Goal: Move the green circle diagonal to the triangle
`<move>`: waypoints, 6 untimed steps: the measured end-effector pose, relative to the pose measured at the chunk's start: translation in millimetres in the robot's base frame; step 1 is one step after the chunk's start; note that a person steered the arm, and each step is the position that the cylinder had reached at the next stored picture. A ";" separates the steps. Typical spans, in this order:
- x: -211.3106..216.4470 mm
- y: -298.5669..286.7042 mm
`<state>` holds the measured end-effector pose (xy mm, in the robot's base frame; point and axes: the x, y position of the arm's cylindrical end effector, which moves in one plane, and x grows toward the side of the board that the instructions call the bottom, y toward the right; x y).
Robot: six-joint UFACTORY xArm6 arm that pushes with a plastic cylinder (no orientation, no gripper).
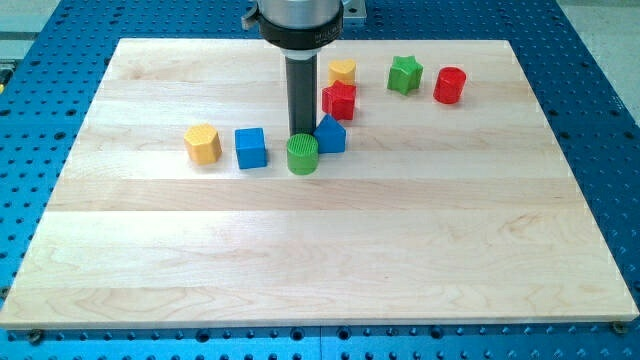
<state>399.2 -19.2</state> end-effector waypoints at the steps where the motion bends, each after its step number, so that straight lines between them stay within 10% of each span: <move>1: -8.5 -3.5; 6: 70.5 -19.0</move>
